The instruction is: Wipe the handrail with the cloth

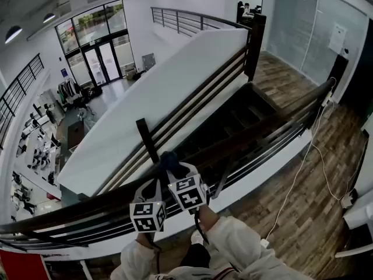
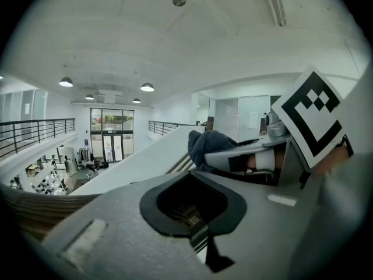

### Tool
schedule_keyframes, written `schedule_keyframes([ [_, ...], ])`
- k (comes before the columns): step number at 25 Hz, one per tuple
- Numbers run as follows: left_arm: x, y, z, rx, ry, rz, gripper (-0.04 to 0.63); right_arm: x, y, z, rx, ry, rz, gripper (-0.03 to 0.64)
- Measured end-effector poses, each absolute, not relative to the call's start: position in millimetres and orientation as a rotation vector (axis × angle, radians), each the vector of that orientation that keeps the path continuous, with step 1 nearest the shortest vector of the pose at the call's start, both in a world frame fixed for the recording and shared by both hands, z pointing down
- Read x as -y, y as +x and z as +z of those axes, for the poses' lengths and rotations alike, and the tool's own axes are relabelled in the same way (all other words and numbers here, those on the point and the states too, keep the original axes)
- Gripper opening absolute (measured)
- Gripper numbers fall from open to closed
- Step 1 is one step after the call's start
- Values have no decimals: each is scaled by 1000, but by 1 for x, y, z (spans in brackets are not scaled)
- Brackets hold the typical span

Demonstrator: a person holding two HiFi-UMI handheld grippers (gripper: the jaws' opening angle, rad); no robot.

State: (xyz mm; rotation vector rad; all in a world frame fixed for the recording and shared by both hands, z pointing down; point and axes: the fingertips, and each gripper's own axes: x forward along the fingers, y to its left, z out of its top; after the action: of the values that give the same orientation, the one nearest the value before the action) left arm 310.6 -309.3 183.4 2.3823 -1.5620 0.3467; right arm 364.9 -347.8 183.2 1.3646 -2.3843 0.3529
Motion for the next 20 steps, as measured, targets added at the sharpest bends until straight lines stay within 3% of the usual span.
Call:
schedule_keyframes([
  [20, 349, 444, 174, 1336, 2491, 390, 3, 383, 508, 185, 2233, 1596, 395, 94],
])
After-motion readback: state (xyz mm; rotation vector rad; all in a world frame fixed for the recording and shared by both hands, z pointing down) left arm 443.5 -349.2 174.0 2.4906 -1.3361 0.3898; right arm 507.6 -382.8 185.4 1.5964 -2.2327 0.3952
